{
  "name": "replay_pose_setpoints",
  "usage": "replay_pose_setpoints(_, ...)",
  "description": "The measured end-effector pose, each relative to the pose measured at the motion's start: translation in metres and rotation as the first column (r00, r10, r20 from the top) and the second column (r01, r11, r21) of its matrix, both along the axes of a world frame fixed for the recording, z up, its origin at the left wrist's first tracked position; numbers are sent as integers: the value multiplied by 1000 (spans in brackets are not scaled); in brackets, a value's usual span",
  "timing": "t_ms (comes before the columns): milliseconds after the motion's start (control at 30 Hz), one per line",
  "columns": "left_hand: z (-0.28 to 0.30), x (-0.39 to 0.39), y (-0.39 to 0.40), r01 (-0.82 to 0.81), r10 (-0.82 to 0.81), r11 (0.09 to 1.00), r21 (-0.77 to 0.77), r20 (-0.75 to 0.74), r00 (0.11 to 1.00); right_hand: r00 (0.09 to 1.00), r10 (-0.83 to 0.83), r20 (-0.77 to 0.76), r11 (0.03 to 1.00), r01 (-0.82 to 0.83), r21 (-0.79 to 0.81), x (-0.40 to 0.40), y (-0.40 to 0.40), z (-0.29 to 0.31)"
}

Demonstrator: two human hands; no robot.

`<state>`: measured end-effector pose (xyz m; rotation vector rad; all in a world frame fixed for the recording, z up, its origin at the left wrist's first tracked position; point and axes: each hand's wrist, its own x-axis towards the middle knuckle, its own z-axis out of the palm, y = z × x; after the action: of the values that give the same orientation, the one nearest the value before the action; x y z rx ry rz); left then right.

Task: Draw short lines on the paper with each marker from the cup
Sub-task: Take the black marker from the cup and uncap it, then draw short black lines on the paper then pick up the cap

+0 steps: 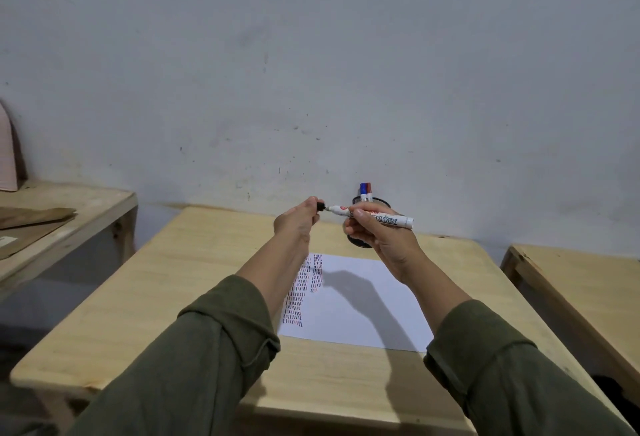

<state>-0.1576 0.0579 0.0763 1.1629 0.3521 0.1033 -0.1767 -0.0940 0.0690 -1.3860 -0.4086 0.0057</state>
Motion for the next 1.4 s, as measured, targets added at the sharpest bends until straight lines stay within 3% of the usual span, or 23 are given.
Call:
replay_pose_setpoints(67, -7, 2, 20, -134, 134, 991, 16, -42, 990, 1000, -12, -3, 1000, 12, -10, -2, -6, -4)
replay_pose_setpoints(167, -27, -2, 50, -228, 243, 934, 277, -21, 970, 996, -50, -68, 999, 49, -10, -3, -14, -14)
replay_pose_setpoints(300, -60, -14, 57, -157, 180, 806, 571, 17, 984, 987, -44, -157, 998, 36, -50, -4, -11, -37)
replay_pose_setpoints(433, -101, -25, 55, -80, 130, 711, 698, -18, 991, 977, -79, -197, 992, 58, -112, -11, -4, -60)
replay_pose_setpoints(533, -114, -29, 54, -33, 87, 550, 834, -18, 996, 975, -87, -204, 990, 62, -123, -14, 1, -71)
replay_pose_setpoints(667, -121, -30, 55, -3, 61, 448, 894, -28, 998, 970, -103, -218, 990, 78, -119, -15, 2, -77)
replay_pose_setpoints(1033, -132, -31, 58, 3, 17, 412, 911, -11, 1000, 954, -141, -265, 978, 94, -184, -16, 10, -86)
replay_pose_setpoints(1233, -135, -39, 59, 79, -35, 237, 968, -73, 997, 946, -229, -228, 945, 160, -286, -13, 13, -94)
replay_pose_setpoints(1400, -138, -39, 60, 77, -36, 232, 970, -71, 997, 926, -290, -241, 932, 216, -291, -13, 19, -98)
